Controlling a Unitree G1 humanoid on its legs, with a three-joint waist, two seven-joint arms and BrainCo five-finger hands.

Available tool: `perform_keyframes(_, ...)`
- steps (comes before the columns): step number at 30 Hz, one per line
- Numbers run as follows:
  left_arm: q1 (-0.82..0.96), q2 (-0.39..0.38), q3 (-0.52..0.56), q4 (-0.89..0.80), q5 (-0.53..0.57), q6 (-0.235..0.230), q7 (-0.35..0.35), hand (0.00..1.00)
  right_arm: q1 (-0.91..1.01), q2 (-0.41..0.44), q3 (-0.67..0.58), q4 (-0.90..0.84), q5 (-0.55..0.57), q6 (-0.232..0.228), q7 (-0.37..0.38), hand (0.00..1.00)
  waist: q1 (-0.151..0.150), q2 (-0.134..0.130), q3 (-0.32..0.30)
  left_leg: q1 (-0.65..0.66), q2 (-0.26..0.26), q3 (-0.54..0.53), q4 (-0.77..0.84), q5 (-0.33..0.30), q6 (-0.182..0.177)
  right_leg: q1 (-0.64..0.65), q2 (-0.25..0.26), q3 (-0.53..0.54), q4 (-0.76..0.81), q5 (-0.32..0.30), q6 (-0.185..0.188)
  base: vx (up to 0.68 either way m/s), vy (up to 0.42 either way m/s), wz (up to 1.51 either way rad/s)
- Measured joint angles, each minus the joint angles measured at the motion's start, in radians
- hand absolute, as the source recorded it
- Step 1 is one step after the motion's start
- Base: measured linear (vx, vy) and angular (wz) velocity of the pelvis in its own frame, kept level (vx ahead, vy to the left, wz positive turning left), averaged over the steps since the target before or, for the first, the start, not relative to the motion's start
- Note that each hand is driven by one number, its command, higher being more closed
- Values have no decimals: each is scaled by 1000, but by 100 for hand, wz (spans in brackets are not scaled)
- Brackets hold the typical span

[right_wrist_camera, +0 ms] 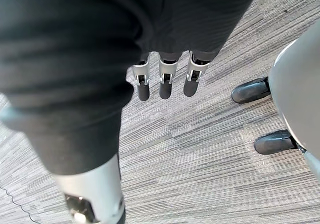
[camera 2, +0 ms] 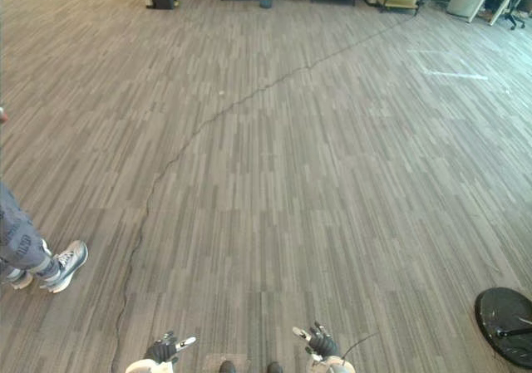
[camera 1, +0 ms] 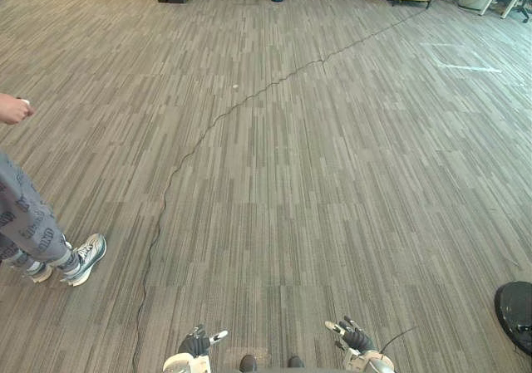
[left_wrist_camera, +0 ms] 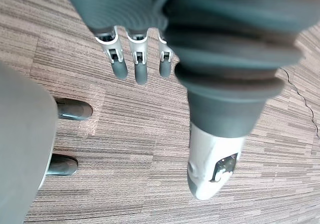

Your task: Pick up cushions and gather them together orderly.

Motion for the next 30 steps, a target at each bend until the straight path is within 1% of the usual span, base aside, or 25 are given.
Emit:
perform_keyframes(5,-19,0,0,-1,14,5,2,0,-4,-2,-1,-8,1,0,-1,0,0,-2,25,-13,0,-17,0,-2,-3,-9,0,-20,19,-20,-9,-7,-17,10)
perform_keyframes(6,-23,-1,1,-3,14,6,2,0,-4,-2,-1,-8,0,0,-4,0,0,-4,25,-20,2,-20,7,-10,-13,-27,0,-24,41,-35,-12,34,-23,13)
perform_keyframes(8,-26,1,3,-4,15,6,2,0,-3,-2,-3,-9,1,0,-12,0,1,-8,31,-33,4,-21,36,-27,-20,-38,-4,-27,77,-58,-13,84,-22,9)
perform_keyframes(9,-35,3,15,-8,16,6,3,0,-3,0,-3,-9,1,0,-18,0,1,-20,41,-71,0,-8,139,-73,-33,-45,-13,-27,111,-81,-18,103,-31,22)
perform_keyframes(10,-42,4,34,-15,17,6,3,0,-1,2,-4,-3,1,1,-20,0,2,-32,50,-132,-3,30,284,-115,-61,-43,-26,-39,131,-98,-23,79,-36,24)
perform_keyframes(11,-44,3,42,-25,18,6,3,0,1,4,-4,-1,1,1,-20,0,2,-38,56,-166,-3,52,359,-129,-76,-39,-32,-41,136,-103,-25,59,-61,21)
perform_keyframes(12,-49,1,49,-43,18,6,5,0,5,3,-5,-1,1,1,-21,0,6,-40,66,-223,4,90,491,-139,-88,-30,-39,-42,142,-111,-33,46,-45,2)
perform_keyframes(13,-56,-3,61,-56,18,4,7,0,-3,-2,-10,-4,1,1,-24,0,11,-29,95,-292,33,141,663,-178,-89,3,-43,-42,143,-125,-47,44,-11,-6)
perform_keyframes(14,-57,-13,67,-63,18,2,19,0,0,-4,-15,-3,1,2,-30,0,14,-14,103,-320,67,171,701,-213,-79,15,-39,-38,142,-146,-54,37,35,-8)
perform_keyframes(15,-58,-16,67,-64,17,2,22,0,0,-8,-28,-4,1,2,-35,0,13,-3,104,-338,85,183,696,-217,-72,19,-39,-36,144,-155,-52,82,73,-12)
perform_keyframes(16,-60,-23,66,-66,15,2,23,0,-4,-17,-40,-4,0,2,-45,0,14,10,108,-361,105,196,618,-213,-67,27,-45,-20,141,-166,-42,150,122,-19)
perform_keyframes(17,-58,-24,67,-68,14,0,23,0,-11,-19,-39,-4,-1,4,-50,0,19,14,109,-374,114,200,530,-188,-63,26,-54,-6,139,-174,-32,236,184,-34)
perform_keyframes(18,-57,-24,67,-72,14,-2,24,0,-18,-20,-39,-4,-3,6,-56,0,21,17,109,-383,118,199,407,-133,-68,26,-64,13,135,-185,-19,234,190,-35)
perform_keyframes(19,-58,-23,67,-73,15,-2,24,0,-24,-19,-39,-4,-9,9,-62,0,22,18,109,-389,121,201,356,-77,-74,28,-73,23,130,-190,-10,323,222,-48)
perform_keyframes(20,-58,-30,67,-74,16,-2,28,0,-30,-19,-38,-8,-19,11,-67,0,32,22,107,-390,119,217,300,34,-89,33,-90,52,113,-202,4,384,241,-45)
perform_keyframes(21,-62,-29,67,-72,17,-2,37,0,-38,-18,-39,-6,-21,12,-70,0,37,20,103,-387,95,233,312,15,-43,34,-114,67,105,-209,12,422,228,-40)
perform_keyframes(22,-66,-30,70,-73,17,-2,42,0,-40,-14,-40,-1,-24,14,-71,0,35,14,104,-400,92,243,335,-8,-30,31,-119,75,104,-199,6,449,202,-20)
perform_keyframes(23,-72,-32,80,-75,16,-3,45,0,-43,-2,-42,-2,-42,17,-72,0,37,11,105,-408,90,257,397,-37,8,37,-132,93,107,-159,20,465,211,-11)
perform_keyframes(24,-73,-31,87,-73,15,-1,46,0,-44,1,-42,-2,-53,18,-75,0,41,7,104,-398,91,275,429,-47,24,48,-143,125,125,-129,25,446,225,-14)
perform_keyframes(25,-72,-31,87,-72,14,-1,48,0,-43,4,-42,-5,-58,18,-75,0,45,5,103,-386,91,278,444,-49,26,46,-143,142,156,-110,24,474,252,-19)
perform_keyframes(26,-68,-34,86,-72,15,0,50,0,-38,7,-42,-6,-59,18,-77,0,52,5,100,-336,82,279,412,-56,37,33,-140,152,234,-91,33,366,187,-21)
perform_keyframes(27,-65,-39,85,-71,16,1,56,0,-33,7,-47,-9,-60,17,-78,0,52,5,95,-287,70,280,371,-75,39,-3,-139,161,343,-89,36,438,213,-23)
perform_keyframes(28,-61,-42,83,-71,16,5,62,0,-33,5,-52,-9,-60,17,-79,0,50,7,87,-254,70,280,345,-101,31,-50,-137,172,462,-91,56,296,140,-18)
perform_keyframes(29,-57,-42,78,-71,23,6,63,0,-33,3,-55,-14,-60,17,-80,0,50,7,84,-213,65,277,318,-142,23,-111,-133,180,625,-82,112,370,155,-7)
perform_keyframes(30,-62,-29,64,-65,36,9,63,0,-30,9,-62,-26,-60,18,-84,0,39,-21,92,-150,34,270,295,-172,33,-206,-158,190,867,-37,173,397,106,5)
